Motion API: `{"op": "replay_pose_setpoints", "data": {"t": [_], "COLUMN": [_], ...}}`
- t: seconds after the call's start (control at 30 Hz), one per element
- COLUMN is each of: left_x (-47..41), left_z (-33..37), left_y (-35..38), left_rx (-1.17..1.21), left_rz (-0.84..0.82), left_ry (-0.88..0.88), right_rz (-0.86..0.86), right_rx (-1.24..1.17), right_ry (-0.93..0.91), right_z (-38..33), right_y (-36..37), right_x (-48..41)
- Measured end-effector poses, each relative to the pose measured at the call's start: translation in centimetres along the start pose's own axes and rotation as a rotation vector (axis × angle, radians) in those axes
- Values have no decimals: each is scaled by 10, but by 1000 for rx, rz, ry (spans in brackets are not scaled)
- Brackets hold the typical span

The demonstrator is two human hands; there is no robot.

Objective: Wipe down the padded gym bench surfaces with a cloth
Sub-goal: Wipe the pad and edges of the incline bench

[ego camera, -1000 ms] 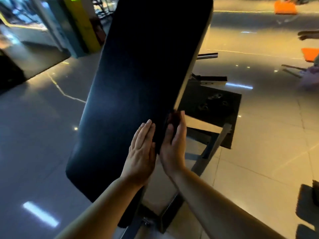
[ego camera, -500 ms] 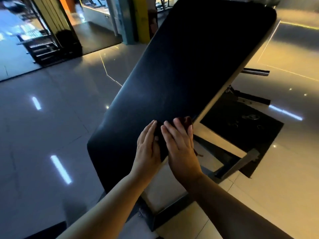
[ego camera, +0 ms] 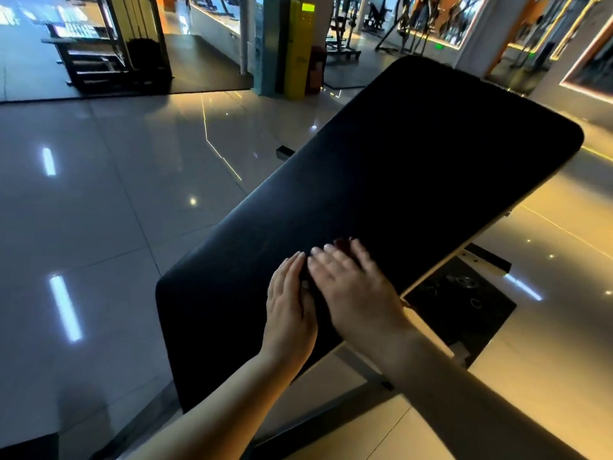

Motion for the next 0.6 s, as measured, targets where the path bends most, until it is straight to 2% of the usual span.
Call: {"op": "replay_pose_setpoints", "data": {"t": [0.1, 0.17, 0.2, 0.27, 0.33, 0.4, 0.47, 0.53, 0.6], "left_x": [-1, -1, -2, -2, -1, -1, -3, -4, -7], "left_z": [3, 4, 3, -2, -3, 5, 17, 31, 49], "left_y": [5, 8, 8, 7, 6, 5, 7, 15, 27], "left_rx": [-127, -127, -104, -35, 16, 49, 131, 231, 244], "left_rz": [-12, 13, 32, 55, 59, 58, 57, 75, 78], "left_ry": [19, -2, -15, -31, -38, -73, -159, -204, -170], "right_rz": [39, 55, 45, -18, -59, 35, 163, 83, -4], "right_rx": [5, -3, 11, -34, -153, -201, -170, -90, -53], "right_ry": [222, 311, 272, 74, -69, -3, 173, 165, 53], "right_z": [46, 45, 31, 3, 8, 43, 78, 84, 71], "right_y": [-7, -13, -11, -3, -2, -11, -16, -14, -10], "right_x": [-8, -16, -17, -11, -9, -17, -20, -21, -18]}}
Point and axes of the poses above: each hand's wrist, its own x-axis away from the middle knuckle, its own y-axis out of the palm, z = x × y, the point moved 1 cm from there along -x, towards the middle knuckle, and after that the axes turned 3 degrees about x, right-handed, at the moved point
